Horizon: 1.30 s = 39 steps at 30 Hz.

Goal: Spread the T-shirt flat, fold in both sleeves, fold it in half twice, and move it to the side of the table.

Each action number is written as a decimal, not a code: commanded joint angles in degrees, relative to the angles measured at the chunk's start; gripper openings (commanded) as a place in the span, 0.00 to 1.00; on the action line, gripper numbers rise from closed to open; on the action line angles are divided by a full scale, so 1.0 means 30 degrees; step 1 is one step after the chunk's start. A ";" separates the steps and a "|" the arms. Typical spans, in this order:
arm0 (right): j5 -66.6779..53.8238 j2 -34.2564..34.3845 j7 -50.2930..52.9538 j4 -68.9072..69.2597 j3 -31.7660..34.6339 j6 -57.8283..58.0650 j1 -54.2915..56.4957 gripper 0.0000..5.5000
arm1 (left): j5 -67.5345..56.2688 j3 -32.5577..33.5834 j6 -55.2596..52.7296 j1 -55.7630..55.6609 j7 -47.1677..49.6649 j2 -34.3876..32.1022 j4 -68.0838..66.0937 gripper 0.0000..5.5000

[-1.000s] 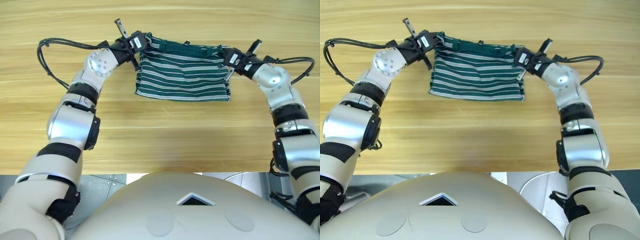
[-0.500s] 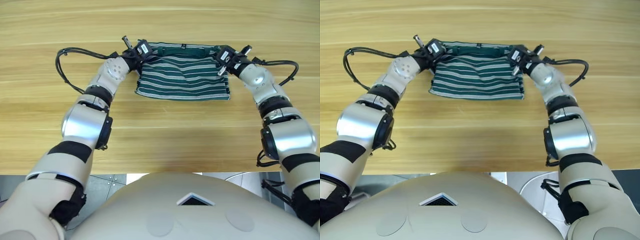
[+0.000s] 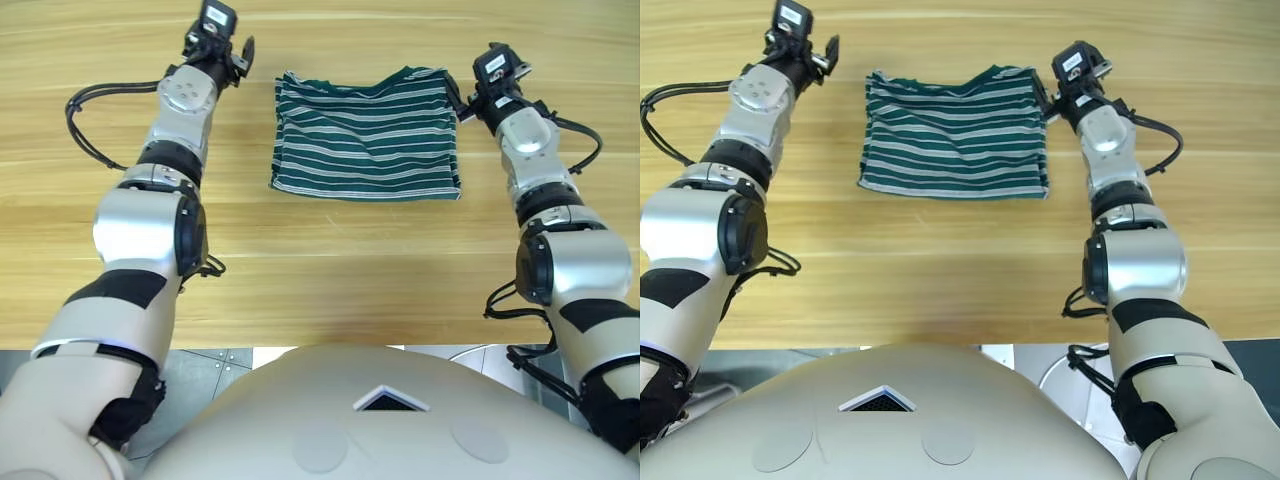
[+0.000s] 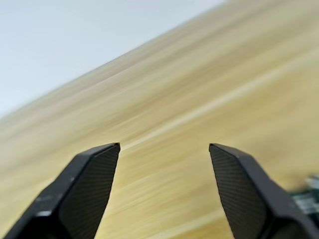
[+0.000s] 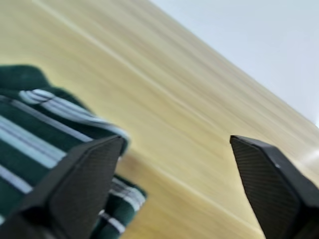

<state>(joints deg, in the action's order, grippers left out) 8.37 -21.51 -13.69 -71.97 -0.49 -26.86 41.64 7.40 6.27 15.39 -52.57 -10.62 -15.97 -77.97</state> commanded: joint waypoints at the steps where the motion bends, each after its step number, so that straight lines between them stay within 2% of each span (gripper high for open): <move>1: -0.0579 -0.1009 -0.1875 0.0994 0.0326 -0.2450 -0.1143 0.86 | -0.1234 0.1430 0.0418 0.0368 -0.1031 -0.0190 0.0081 0.60; 4: -0.1654 -0.1819 -0.5823 0.3549 0.0038 -0.5672 -0.3387 0.97 | -0.2805 0.2721 0.2144 0.1287 -0.3409 -0.0018 0.0519 0.60; 7: -0.1651 -0.2283 -0.8113 0.5248 -0.0814 -0.6542 -0.5045 0.98 | -0.3607 0.3283 0.3449 0.2141 -0.4845 0.0143 0.0814 0.60; 15: 0.1678 -0.3949 -0.9285 0.6271 -0.3957 -0.6500 -0.7951 0.98 | -0.3656 0.3010 0.5740 0.3770 -0.5760 0.0346 0.1315 0.60; 17: -0.0268 -0.4232 -1.1469 0.9081 -0.4667 -0.6749 -0.9727 0.98 | -0.3569 0.2831 0.6182 0.3983 -0.5860 0.0487 0.1420 0.60; 22: -0.7450 -0.5582 -1.5692 2.0690 -0.7549 -0.5112 -1.4265 0.98 | -0.3438 0.2385 0.6848 0.4207 -0.5877 0.0630 0.1570 0.60; 24: -0.9204 -0.4585 -1.5244 2.3625 -0.7819 -0.3750 -1.4196 0.98 | -0.3488 0.2319 0.6927 0.4261 -0.5894 0.0725 0.1578 0.60; 27: -0.7894 -0.2895 -1.3608 2.3417 -0.7261 -0.2568 -1.2962 0.98 | -0.3427 0.2192 0.7000 0.4336 -0.5815 0.0868 0.1530 0.60; 32: -0.3327 -0.1568 -1.0258 2.0385 -0.6382 -0.2183 -1.0840 0.98 | -0.3489 0.1998 0.7297 0.4544 -0.5838 0.1007 0.1653 0.60; 37: 0.2818 -0.1339 -0.6505 1.5755 -0.7151 -0.3043 -0.8516 0.98 | -0.3435 0.1767 0.7563 0.4809 -0.5797 0.1144 0.1704 0.60; 39: 0.4198 -0.1317 -0.6696 1.4132 -0.8189 -0.3242 -0.8142 0.98 | -0.3416 0.1669 0.7550 0.4825 -0.5779 0.1201 0.1700 0.60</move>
<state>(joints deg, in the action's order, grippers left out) 17.02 -25.57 -33.20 -25.62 -22.33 -36.15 15.70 -3.59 11.82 37.85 -38.16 -27.98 -12.60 -73.27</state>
